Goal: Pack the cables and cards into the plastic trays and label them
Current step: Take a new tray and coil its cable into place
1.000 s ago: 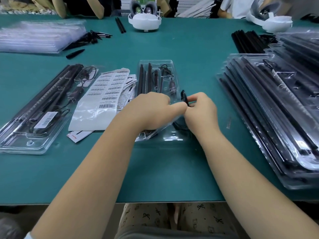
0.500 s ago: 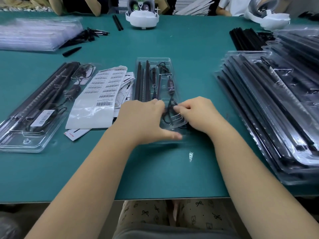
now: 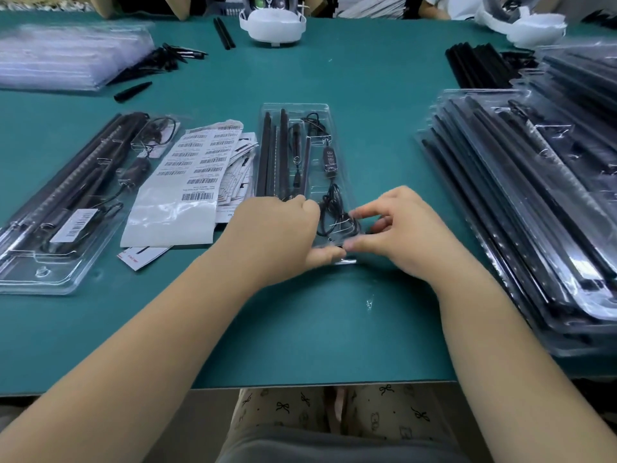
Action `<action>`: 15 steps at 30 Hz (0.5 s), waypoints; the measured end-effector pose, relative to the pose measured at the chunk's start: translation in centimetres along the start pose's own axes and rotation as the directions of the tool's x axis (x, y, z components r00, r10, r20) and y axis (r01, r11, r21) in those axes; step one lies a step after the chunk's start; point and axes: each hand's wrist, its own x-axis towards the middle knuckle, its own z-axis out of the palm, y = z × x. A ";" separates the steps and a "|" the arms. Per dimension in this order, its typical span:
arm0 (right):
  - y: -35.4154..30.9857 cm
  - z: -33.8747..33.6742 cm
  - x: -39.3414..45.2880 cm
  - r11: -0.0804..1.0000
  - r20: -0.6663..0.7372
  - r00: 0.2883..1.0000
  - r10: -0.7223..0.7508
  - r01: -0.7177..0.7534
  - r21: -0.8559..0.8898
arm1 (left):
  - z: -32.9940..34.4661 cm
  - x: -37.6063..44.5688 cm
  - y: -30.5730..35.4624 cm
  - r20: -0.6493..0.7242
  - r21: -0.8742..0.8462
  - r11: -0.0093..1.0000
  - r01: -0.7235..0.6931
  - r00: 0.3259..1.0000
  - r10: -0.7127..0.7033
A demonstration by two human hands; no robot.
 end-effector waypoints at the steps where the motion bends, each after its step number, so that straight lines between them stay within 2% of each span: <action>1: -0.1 0.1 0.1 0.999 -0.018 1.000 -0.008 0.007 -0.046 | 0.1 -0.2 0.0 -0.024 -0.013 1.000 0.003 1.000 -0.003; 5: -0.6 1.0 0.2 0.996 -0.090 0.995 0.045 -0.051 -0.069 | 0.5 -0.4 -0.4 -0.078 -0.064 0.998 -0.001 0.997 -0.004; 10: -0.8 1.2 0.0 0.984 -0.080 0.984 0.156 -0.148 0.097 | 0.1 -0.9 -2.1 -0.102 -0.220 0.975 -0.006 0.995 -0.017; 15: -1.0 1.2 -0.2 0.980 -0.095 0.977 0.190 -0.184 0.072 | -0.1 -0.8 -1.7 -0.008 -0.258 0.966 0.029 0.999 -0.032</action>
